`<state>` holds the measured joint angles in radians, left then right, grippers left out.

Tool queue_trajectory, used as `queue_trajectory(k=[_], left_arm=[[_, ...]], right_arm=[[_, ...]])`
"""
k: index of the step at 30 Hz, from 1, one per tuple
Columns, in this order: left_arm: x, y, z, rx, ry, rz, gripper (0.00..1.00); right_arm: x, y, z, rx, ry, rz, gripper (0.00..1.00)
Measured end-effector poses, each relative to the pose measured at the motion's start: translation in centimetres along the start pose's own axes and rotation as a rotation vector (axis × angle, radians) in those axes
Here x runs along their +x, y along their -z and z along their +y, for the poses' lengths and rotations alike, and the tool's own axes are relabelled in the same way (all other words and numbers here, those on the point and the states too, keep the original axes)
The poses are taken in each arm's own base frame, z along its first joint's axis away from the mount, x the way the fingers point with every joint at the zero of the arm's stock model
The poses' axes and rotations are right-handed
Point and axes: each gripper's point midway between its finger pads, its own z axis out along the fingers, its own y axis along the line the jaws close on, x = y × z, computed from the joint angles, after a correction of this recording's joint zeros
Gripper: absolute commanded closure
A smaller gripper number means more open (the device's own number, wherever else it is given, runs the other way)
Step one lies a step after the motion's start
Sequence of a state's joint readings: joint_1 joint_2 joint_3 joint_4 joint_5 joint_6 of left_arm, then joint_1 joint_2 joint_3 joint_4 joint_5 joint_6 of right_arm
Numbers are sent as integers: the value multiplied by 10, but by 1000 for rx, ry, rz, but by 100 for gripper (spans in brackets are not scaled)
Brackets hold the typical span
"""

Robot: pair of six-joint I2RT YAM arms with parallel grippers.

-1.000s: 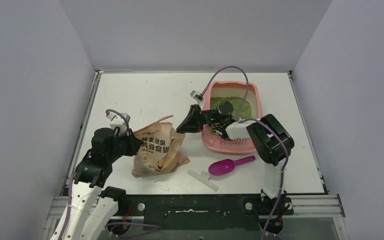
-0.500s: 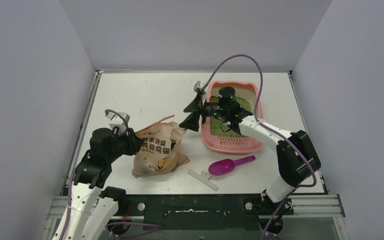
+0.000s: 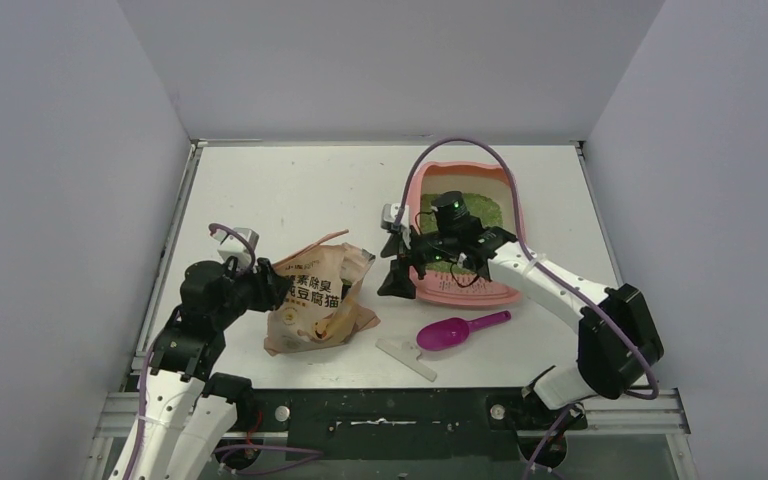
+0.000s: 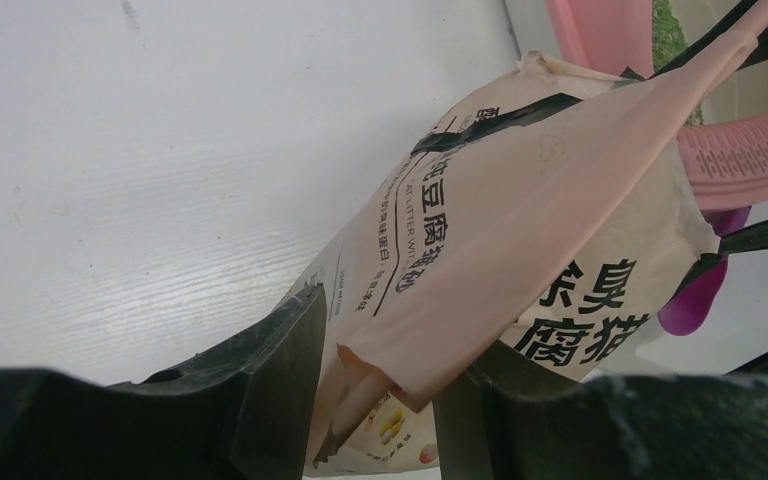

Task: Fill the litter box with clean litter
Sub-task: Close the cat litter bag at the center of the board.

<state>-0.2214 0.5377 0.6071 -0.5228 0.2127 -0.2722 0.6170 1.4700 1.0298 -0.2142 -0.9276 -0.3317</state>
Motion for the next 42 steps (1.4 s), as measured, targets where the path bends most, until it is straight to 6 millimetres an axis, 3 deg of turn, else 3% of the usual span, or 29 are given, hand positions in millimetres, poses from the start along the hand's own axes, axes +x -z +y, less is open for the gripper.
queue_trajectory(k=[7,12,16,23,33,42], left_arm=[[1,0,-5,26,1,6,67],[2,0,-6,34,-2,9,80],[2,0,-5,33,-2,11,100],[4,0,-4,32,-10,8,100],[0,0,-6,46,-19,-29,100],[-10,-7,-30,184,-53,-42,100]], right_arm=[[5,-27,-13,-49,-1,26,4],[11,-50,-18,-91,-20,47,17],[5,-55,-12,-131,-15,26,44],[1,-51,-7,-148,10,20,99],[2,-30,-6,-94,48,85,100],[5,32,3,38,70,93,100]])
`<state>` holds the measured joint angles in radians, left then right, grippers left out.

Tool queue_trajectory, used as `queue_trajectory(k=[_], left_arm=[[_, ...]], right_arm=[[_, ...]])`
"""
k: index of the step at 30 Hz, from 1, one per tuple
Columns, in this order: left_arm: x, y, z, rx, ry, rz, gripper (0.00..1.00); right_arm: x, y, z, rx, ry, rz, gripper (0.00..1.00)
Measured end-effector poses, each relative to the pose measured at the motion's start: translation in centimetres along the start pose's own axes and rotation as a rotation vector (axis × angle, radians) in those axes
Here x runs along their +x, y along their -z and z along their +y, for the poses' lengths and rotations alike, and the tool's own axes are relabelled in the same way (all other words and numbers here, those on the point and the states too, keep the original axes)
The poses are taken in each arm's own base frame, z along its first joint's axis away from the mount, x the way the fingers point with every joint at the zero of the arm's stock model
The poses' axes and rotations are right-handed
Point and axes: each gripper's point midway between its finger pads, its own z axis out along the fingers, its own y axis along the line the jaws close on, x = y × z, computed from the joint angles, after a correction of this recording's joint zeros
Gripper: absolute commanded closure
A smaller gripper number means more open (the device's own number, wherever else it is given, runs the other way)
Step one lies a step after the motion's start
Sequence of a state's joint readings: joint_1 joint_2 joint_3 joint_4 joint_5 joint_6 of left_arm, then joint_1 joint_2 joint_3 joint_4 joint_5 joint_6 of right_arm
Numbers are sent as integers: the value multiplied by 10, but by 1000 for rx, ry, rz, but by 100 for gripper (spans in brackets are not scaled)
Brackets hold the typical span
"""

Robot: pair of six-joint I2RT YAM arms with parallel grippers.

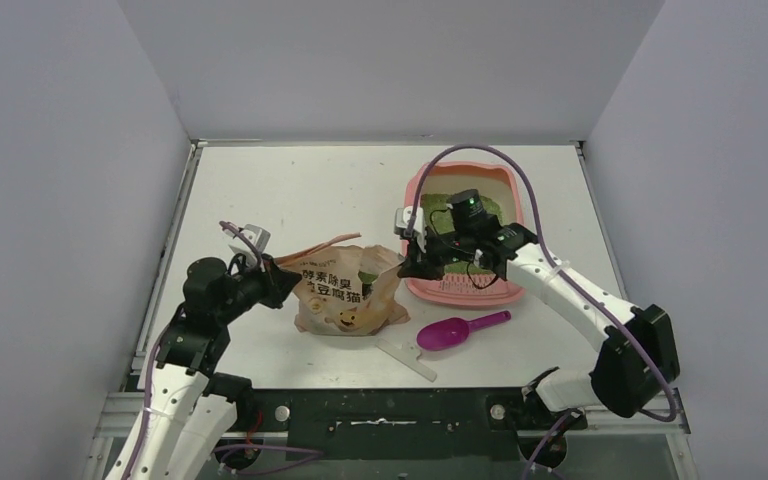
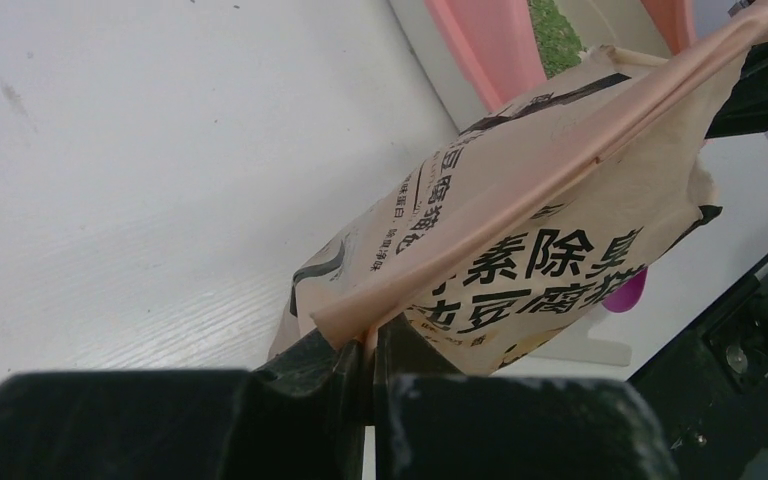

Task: Fill the litter box with clean litter
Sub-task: Close the cat litter bag at the center of the board.

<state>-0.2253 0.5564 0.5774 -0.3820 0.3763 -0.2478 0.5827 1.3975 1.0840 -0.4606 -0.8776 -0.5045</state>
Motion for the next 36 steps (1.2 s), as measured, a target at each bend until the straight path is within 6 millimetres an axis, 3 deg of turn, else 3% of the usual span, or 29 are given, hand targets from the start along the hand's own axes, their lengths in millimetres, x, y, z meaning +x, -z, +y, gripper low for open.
queue_trajectory(k=[4,7,12,17,23,29,33,36], left_arm=[[1,-3,-5,41,-8,-11,100],[1,-3,-9,65,-9,-11,100],[5,-5,-19,130,-4,29,100],[3,-3,-27,165,5,62,100],[5,0,-30,177,6,66,100],[4,1,-33,192,4,64,100],[4,2,-34,198,2,60,100],[3,2,-35,204,3,60,100]], right_arm=[[9,9,9,22,15,15,100],[12,10,16,15,14,18,91],[13,13,19,25,6,20,40],[-6,17,16,60,5,-38,10],[-32,16,20,62,-25,-111,0],[-80,2,36,28,-36,-188,0],[-94,-11,43,24,-23,-211,0],[-95,-21,38,31,-26,-219,0]])
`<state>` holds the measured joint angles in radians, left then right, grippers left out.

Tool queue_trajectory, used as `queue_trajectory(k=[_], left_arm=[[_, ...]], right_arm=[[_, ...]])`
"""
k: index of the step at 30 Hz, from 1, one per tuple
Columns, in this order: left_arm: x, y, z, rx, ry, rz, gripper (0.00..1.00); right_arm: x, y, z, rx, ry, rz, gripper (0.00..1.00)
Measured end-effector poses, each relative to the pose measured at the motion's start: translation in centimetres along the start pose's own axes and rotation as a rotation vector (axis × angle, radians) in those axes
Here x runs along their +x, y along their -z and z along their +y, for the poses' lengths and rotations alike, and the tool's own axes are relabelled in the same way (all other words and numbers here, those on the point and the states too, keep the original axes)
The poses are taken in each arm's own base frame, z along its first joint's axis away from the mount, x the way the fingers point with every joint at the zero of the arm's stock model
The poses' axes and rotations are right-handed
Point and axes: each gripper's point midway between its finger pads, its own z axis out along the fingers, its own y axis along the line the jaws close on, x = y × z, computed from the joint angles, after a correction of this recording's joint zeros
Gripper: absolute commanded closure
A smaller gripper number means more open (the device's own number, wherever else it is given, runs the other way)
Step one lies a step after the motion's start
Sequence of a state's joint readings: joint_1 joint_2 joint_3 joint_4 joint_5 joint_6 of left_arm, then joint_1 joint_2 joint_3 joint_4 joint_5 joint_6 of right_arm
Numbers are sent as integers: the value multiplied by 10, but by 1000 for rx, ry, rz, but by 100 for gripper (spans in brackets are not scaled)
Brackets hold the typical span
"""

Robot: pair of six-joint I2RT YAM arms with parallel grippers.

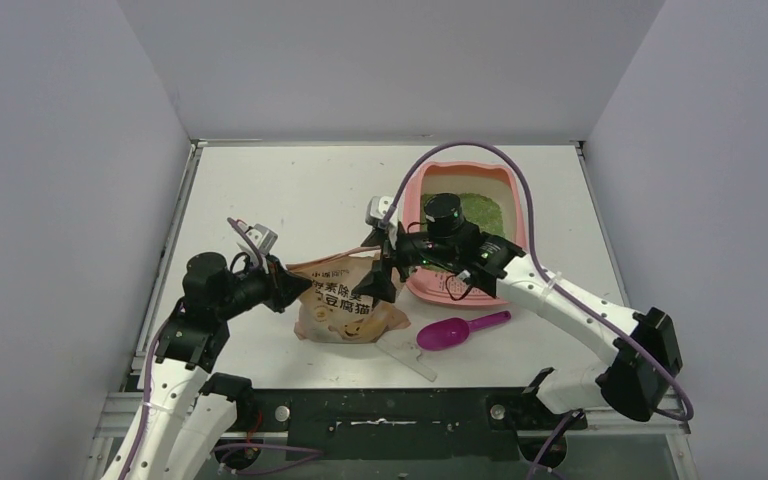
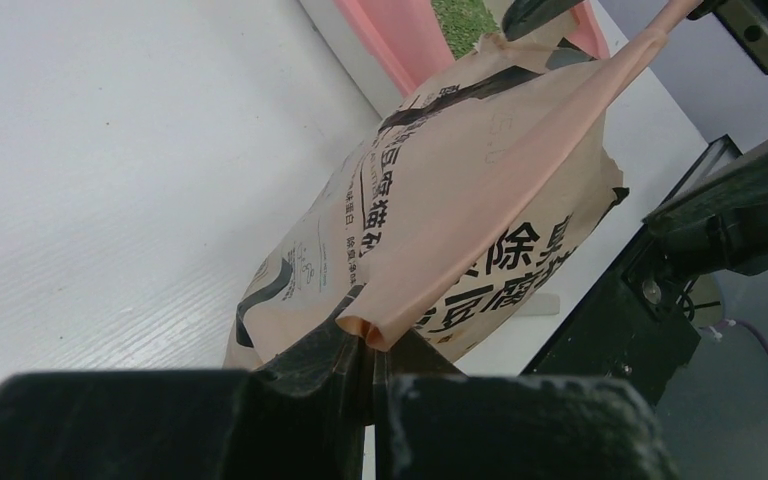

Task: Fill the litter box with clean litter
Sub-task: Close the cat litter bag at the center of the board.

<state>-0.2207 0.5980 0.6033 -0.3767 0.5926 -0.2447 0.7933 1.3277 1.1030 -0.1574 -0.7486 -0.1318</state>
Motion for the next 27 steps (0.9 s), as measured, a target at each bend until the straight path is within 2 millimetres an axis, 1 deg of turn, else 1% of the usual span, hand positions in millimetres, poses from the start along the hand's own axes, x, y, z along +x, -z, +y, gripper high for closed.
queue_trajectory(k=[2,3,4,7,9,10,11,12,13,14,17,19,20,24,26,27], left_arm=[[-1,0,-1,2,5,-2,100],[-2,0,-1,6,5,-8,100],[-2,0,-2,8,5,-14,100],[-2,2,-4,11,8,-27,100],[-2,3,-4,11,8,-35,100],[-2,5,-4,4,5,-43,97],[-3,5,-4,0,2,-49,79],[-3,6,-3,-8,0,-56,61],[-4,7,-2,-16,-7,-64,49],[-7,8,-1,-24,-8,-78,42],[-18,9,-1,-32,-14,-130,28],[-20,5,1,-28,-11,-158,26],[-18,2,3,-23,-3,-168,25],[1,-13,12,1,53,-150,25],[4,-17,12,12,66,-137,28],[4,-19,11,24,67,-135,31]], right_arm=[[7,-8,-4,-7,-15,12,1],[11,-11,-5,-13,-22,21,3],[17,-15,-7,-19,-31,34,9],[32,-24,-7,-52,-46,74,45],[34,-26,-4,-85,-44,85,70],[33,-27,-2,-100,-44,85,84],[31,-27,-1,-112,-40,82,93],[26,-26,0,-120,-35,76,100],[21,-25,1,-131,-32,70,100],[16,-24,2,-135,-27,64,100],[14,-22,6,-149,-50,75,100],[13,-21,7,-149,-69,82,100],[13,-20,8,-149,-83,87,100],[12,-20,9,-145,-140,105,100],[12,-19,9,-136,-166,114,100],[12,-19,9,-130,-179,119,100]])
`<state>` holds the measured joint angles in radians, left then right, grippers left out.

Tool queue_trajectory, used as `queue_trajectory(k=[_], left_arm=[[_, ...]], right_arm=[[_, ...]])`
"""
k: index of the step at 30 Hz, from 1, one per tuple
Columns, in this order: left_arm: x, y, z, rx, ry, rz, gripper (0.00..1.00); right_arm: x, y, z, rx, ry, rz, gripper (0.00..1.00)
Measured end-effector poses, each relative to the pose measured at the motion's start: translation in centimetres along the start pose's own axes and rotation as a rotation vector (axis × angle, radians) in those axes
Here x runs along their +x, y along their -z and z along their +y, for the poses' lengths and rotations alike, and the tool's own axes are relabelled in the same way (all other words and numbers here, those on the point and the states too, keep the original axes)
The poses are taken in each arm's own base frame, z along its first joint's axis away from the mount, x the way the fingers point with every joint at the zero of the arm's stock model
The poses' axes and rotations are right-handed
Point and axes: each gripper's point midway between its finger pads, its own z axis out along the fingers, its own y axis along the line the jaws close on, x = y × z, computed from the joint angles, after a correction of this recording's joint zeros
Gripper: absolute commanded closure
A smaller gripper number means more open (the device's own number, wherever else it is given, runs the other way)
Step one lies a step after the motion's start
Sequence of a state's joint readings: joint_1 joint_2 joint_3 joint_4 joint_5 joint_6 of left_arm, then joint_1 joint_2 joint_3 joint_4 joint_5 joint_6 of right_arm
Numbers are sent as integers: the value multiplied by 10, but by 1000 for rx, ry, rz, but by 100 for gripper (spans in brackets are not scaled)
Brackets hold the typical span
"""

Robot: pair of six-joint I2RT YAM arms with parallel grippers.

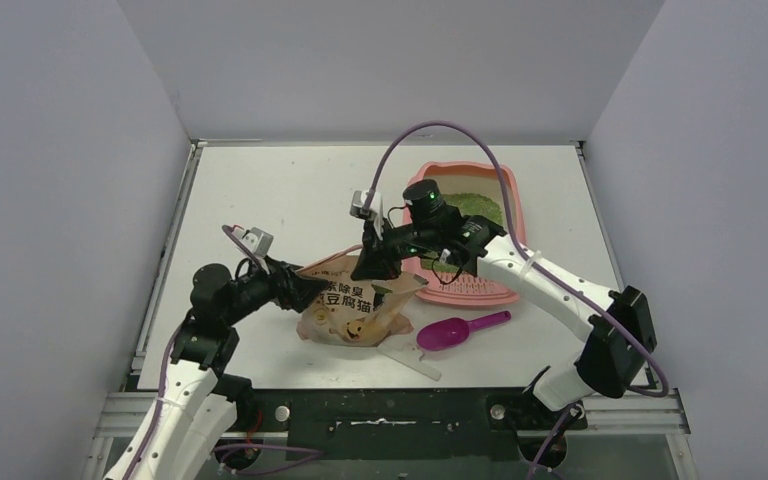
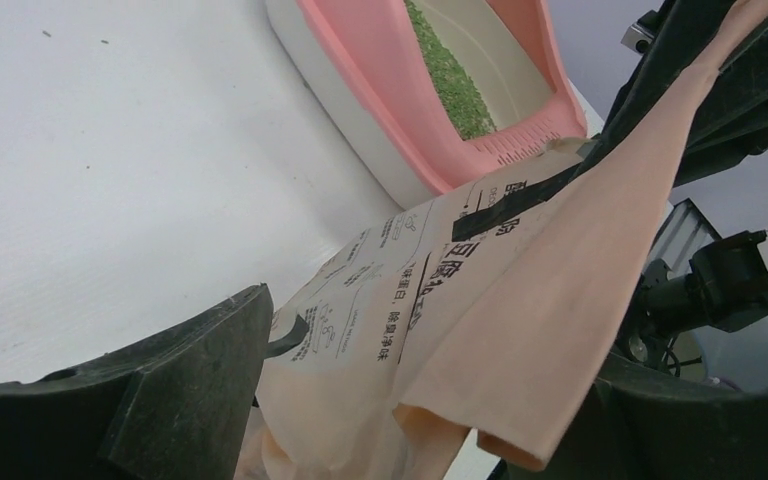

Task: Fill the litter box with clean litter
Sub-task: Close the cat litter bag at the center of the board.

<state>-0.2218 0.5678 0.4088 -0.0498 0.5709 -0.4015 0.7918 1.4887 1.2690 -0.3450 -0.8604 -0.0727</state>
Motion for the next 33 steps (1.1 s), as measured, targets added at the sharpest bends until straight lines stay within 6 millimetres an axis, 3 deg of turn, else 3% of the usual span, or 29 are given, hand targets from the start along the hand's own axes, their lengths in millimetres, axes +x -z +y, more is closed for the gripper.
queue_trajectory(k=[7,8,9,13,15,16,19,22,33], left_arm=[[-2,-11,-12,93,33,14,95],[-1,-11,-12,96,37,16,100],[0,-10,-12,97,44,18,100],[2,-7,-15,98,49,21,100],[3,-4,-15,91,53,21,100],[3,-3,-15,87,54,23,100],[5,0,-16,84,58,28,100],[5,0,-17,84,60,32,100],[5,2,-18,87,59,31,100]], right_arm=[[-5,-5,-13,34,-55,21,100],[-5,-4,-15,39,-60,22,100],[-4,-3,-17,44,-70,24,100],[-4,1,-20,50,-119,23,67],[-9,5,-23,50,-135,1,35],[-12,8,-25,49,-141,-10,26],[-13,11,-26,35,-141,-30,11],[-7,8,-20,12,-124,-20,0],[25,3,-14,-53,49,54,0]])
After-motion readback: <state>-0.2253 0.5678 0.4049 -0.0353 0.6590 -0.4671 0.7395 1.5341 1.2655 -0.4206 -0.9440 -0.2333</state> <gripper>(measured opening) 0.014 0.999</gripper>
